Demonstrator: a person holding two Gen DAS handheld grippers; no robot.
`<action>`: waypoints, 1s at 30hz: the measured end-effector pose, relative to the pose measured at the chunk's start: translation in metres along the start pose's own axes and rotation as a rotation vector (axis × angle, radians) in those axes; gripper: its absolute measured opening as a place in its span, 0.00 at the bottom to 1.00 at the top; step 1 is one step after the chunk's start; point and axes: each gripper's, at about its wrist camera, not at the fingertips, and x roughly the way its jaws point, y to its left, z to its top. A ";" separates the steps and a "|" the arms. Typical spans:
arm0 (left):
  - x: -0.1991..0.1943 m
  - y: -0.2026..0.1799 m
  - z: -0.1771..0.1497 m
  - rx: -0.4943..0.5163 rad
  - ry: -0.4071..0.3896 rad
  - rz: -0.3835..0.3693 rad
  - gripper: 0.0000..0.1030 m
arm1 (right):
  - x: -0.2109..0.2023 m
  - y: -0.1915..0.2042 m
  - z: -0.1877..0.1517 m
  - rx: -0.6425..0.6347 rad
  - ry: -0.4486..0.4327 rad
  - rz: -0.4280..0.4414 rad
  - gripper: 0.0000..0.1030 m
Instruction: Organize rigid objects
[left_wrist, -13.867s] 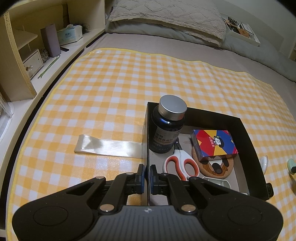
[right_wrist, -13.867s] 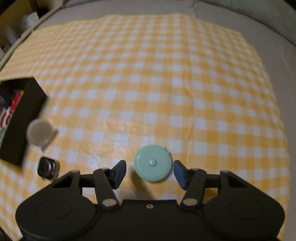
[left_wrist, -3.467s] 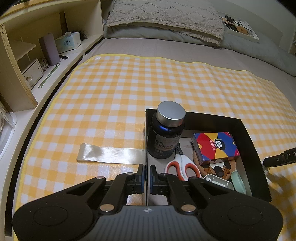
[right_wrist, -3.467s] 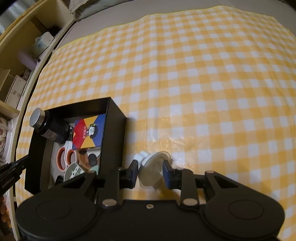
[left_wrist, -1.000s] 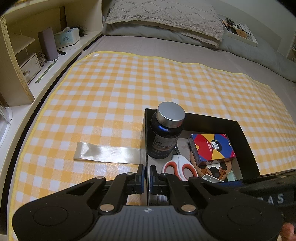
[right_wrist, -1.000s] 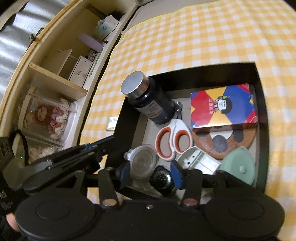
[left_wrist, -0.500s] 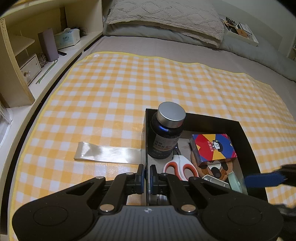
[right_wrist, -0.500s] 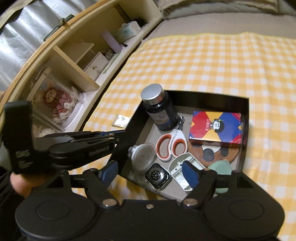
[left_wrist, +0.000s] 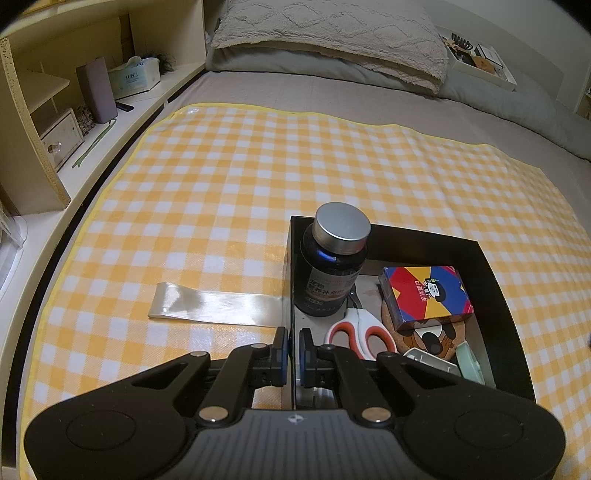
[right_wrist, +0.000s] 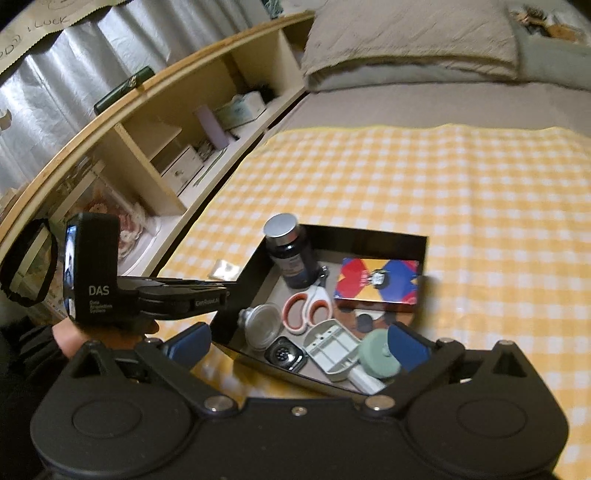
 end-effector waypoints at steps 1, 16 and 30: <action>0.000 0.000 0.000 0.000 0.000 0.000 0.05 | -0.005 0.000 -0.002 0.002 -0.010 -0.006 1.00; -0.028 -0.005 -0.007 0.012 -0.069 -0.003 0.39 | -0.046 -0.005 -0.049 0.072 -0.116 -0.042 1.00; -0.128 -0.014 -0.040 0.020 -0.317 -0.001 0.92 | -0.078 0.011 -0.066 -0.106 -0.277 -0.161 1.00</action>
